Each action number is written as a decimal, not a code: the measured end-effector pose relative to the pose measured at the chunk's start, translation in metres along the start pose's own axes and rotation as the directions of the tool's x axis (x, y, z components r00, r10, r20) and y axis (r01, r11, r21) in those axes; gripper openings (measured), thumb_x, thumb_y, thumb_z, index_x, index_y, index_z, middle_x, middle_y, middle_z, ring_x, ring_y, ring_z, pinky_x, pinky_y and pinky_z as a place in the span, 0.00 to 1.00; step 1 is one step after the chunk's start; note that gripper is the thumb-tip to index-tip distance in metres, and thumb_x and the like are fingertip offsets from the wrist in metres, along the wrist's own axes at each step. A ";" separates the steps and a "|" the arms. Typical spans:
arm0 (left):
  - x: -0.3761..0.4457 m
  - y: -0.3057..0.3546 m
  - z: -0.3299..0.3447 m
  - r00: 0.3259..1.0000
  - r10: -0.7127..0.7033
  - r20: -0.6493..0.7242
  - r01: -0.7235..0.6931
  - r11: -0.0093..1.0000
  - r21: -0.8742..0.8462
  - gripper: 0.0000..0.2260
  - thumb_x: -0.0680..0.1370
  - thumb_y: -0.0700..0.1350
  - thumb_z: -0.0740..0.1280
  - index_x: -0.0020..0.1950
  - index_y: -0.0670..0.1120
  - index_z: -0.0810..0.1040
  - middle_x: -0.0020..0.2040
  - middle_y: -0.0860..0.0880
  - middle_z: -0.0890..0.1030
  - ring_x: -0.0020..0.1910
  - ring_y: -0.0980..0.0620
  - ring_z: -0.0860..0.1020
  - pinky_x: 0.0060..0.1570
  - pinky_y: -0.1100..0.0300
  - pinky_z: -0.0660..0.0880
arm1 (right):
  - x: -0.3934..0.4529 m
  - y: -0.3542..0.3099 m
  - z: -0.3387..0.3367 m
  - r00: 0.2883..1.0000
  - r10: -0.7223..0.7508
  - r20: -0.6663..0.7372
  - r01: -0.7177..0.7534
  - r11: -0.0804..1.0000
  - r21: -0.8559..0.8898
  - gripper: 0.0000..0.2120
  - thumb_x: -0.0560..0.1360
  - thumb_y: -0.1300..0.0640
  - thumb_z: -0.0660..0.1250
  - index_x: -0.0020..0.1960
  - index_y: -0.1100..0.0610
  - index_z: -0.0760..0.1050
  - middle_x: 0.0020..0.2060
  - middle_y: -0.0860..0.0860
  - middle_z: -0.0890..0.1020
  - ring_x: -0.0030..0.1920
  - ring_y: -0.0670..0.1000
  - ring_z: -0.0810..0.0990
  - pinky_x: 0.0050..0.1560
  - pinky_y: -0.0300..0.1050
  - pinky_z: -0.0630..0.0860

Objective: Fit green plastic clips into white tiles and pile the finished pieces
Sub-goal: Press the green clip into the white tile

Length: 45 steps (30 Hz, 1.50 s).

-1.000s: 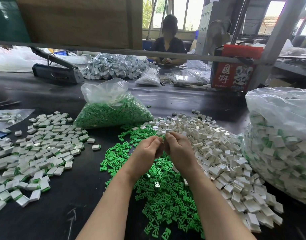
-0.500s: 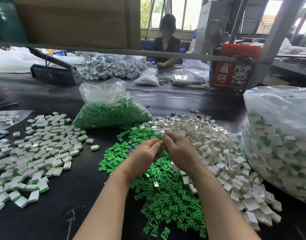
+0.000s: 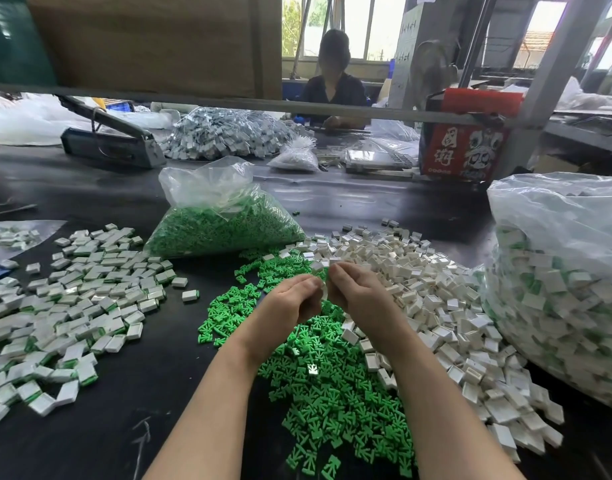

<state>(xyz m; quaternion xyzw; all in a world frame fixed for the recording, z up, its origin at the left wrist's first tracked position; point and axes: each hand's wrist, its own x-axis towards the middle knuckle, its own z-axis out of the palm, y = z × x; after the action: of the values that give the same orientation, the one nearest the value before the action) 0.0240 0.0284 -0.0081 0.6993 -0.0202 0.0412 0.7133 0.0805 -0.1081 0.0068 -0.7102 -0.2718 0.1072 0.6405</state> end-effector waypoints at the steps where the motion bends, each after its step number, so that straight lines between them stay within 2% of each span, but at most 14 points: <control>1: 0.000 0.000 0.000 1.000 0.004 -0.011 -0.004 1.000 -0.006 0.12 0.84 0.43 0.58 0.42 0.46 0.75 0.36 0.52 0.73 0.37 0.57 0.72 0.41 0.68 0.73 | 0.000 0.000 0.000 1.000 -0.002 -0.007 0.002 1.000 0.021 0.14 0.83 0.60 0.56 0.41 0.67 0.70 0.32 0.52 0.67 0.34 0.51 0.65 0.37 0.42 0.64; 4: 0.000 -0.002 -0.001 0.999 0.010 -0.032 -0.010 1.000 -0.005 0.15 0.84 0.43 0.58 0.40 0.49 0.78 0.34 0.55 0.76 0.34 0.61 0.74 0.37 0.71 0.73 | -0.001 -0.001 -0.001 0.999 0.001 -0.046 0.003 0.996 0.092 0.15 0.82 0.61 0.58 0.47 0.73 0.73 0.34 0.56 0.71 0.40 0.55 0.67 0.45 0.52 0.66; 9: 0.000 -0.001 -0.001 0.997 0.031 -0.069 -0.032 0.999 -0.019 0.19 0.84 0.45 0.58 0.38 0.57 0.83 0.35 0.59 0.78 0.38 0.64 0.77 0.44 0.70 0.75 | 0.000 0.002 -0.003 0.999 -0.005 -0.052 0.009 0.996 0.089 0.15 0.81 0.59 0.61 0.43 0.70 0.74 0.37 0.59 0.74 0.41 0.55 0.70 0.48 0.53 0.67; 11: -0.001 0.001 0.000 0.999 0.041 -0.028 -0.041 0.999 -0.022 0.20 0.84 0.45 0.57 0.39 0.58 0.83 0.35 0.60 0.78 0.38 0.65 0.77 0.45 0.71 0.74 | 0.001 0.004 -0.003 0.999 -0.014 -0.035 0.016 0.998 0.061 0.15 0.81 0.58 0.62 0.42 0.69 0.75 0.32 0.54 0.75 0.36 0.52 0.71 0.42 0.48 0.69; 14: -0.001 0.002 0.000 0.999 0.038 -0.025 -0.039 0.998 -0.041 0.17 0.83 0.46 0.58 0.43 0.59 0.84 0.38 0.61 0.82 0.44 0.65 0.80 0.48 0.71 0.75 | 0.001 0.004 -0.003 1.000 -0.013 -0.004 0.013 0.999 0.044 0.13 0.81 0.58 0.62 0.38 0.58 0.73 0.25 0.43 0.71 0.28 0.42 0.67 0.31 0.35 0.65; 16: -0.001 0.002 -0.001 0.999 0.039 -0.027 -0.041 0.998 -0.057 0.16 0.83 0.46 0.59 0.46 0.59 0.85 0.41 0.60 0.84 0.47 0.64 0.81 0.50 0.71 0.75 | 0.001 0.004 -0.004 1.000 0.005 0.002 -0.005 0.998 0.067 0.11 0.81 0.58 0.63 0.39 0.57 0.73 0.25 0.43 0.70 0.27 0.42 0.66 0.29 0.34 0.64; 20: -0.002 0.005 0.001 0.998 0.057 0.007 -0.057 0.995 -0.081 0.16 0.83 0.45 0.58 0.49 0.57 0.85 0.47 0.57 0.85 0.52 0.63 0.81 0.51 0.71 0.75 | 0.000 0.002 -0.003 1.000 0.022 0.017 -0.025 0.988 0.152 0.04 0.80 0.62 0.63 0.50 0.62 0.77 0.29 0.45 0.77 0.28 0.42 0.70 0.29 0.33 0.67; 24: 0.000 0.001 -0.001 0.998 0.039 -0.041 -0.041 0.998 -0.053 0.18 0.84 0.44 0.58 0.44 0.56 0.85 0.41 0.59 0.83 0.45 0.63 0.81 0.48 0.68 0.76 | -0.002 0.000 -0.005 0.999 0.029 -0.018 -0.026 0.982 0.186 0.05 0.77 0.63 0.67 0.50 0.64 0.79 0.35 0.53 0.81 0.34 0.48 0.75 0.34 0.39 0.72; 27: 0.002 -0.005 -0.005 0.996 0.016 -0.090 -0.015 1.000 0.004 0.17 0.84 0.46 0.59 0.40 0.54 0.82 0.40 0.54 0.79 0.45 0.55 0.76 0.56 0.56 0.75 | 0.000 0.000 -0.008 0.993 0.097 -0.062 -0.067 0.925 0.374 0.09 0.71 0.60 0.71 0.47 0.64 0.79 0.35 0.54 0.80 0.35 0.50 0.75 0.38 0.43 0.72; 31: 0.003 -0.005 -0.003 0.999 0.040 -0.037 -0.039 0.999 0.036 0.14 0.83 0.50 0.59 0.41 0.56 0.80 0.37 0.57 0.77 0.41 0.60 0.75 0.53 0.60 0.76 | 0.001 -0.002 -0.006 0.986 0.148 -0.076 -0.095 0.876 0.473 0.10 0.66 0.58 0.73 0.44 0.63 0.80 0.35 0.55 0.80 0.37 0.51 0.75 0.39 0.43 0.72; 36: 0.005 -0.006 -0.003 0.997 0.066 -0.046 -0.062 0.995 0.074 0.12 0.78 0.55 0.61 0.43 0.52 0.79 0.39 0.51 0.73 0.42 0.52 0.71 0.52 0.52 0.71 | 0.001 -0.003 0.001 0.979 0.167 -0.116 -0.097 0.886 0.454 0.08 0.66 0.56 0.73 0.40 0.61 0.81 0.34 0.55 0.79 0.35 0.52 0.73 0.38 0.45 0.70; 41: 0.005 -0.006 -0.005 0.991 0.119 -0.065 -0.109 0.984 0.143 0.14 0.79 0.57 0.60 0.45 0.48 0.77 0.40 0.49 0.73 0.42 0.52 0.70 0.49 0.51 0.70 | 0.003 -0.001 0.009 0.970 0.158 -0.186 -0.072 0.912 0.403 0.04 0.73 0.60 0.72 0.40 0.60 0.81 0.32 0.54 0.79 0.33 0.50 0.73 0.37 0.44 0.71; 43: 0.005 -0.006 -0.005 0.988 0.137 -0.074 -0.123 0.978 0.171 0.14 0.79 0.57 0.60 0.42 0.49 0.76 0.38 0.51 0.73 0.40 0.53 0.70 0.46 0.52 0.69 | 0.003 0.000 0.011 0.972 0.106 -0.209 -0.047 0.961 0.272 0.05 0.76 0.59 0.70 0.42 0.60 0.79 0.32 0.52 0.79 0.32 0.47 0.74 0.35 0.42 0.72; 45: 0.005 -0.006 -0.004 0.989 0.131 -0.076 -0.117 0.979 0.164 0.13 0.79 0.55 0.60 0.42 0.49 0.76 0.38 0.51 0.72 0.40 0.53 0.70 0.45 0.53 0.69 | 0.003 0.002 0.011 0.977 0.042 -0.207 -0.030 0.998 0.059 0.08 0.78 0.56 0.67 0.43 0.59 0.77 0.34 0.53 0.79 0.34 0.48 0.76 0.36 0.46 0.75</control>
<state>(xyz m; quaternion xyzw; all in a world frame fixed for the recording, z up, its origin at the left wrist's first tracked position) 0.0291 0.0326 -0.0135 0.7491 -0.0297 0.1172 0.6513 0.0781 -0.0972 0.0035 -0.7045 -0.1871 0.0513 0.6827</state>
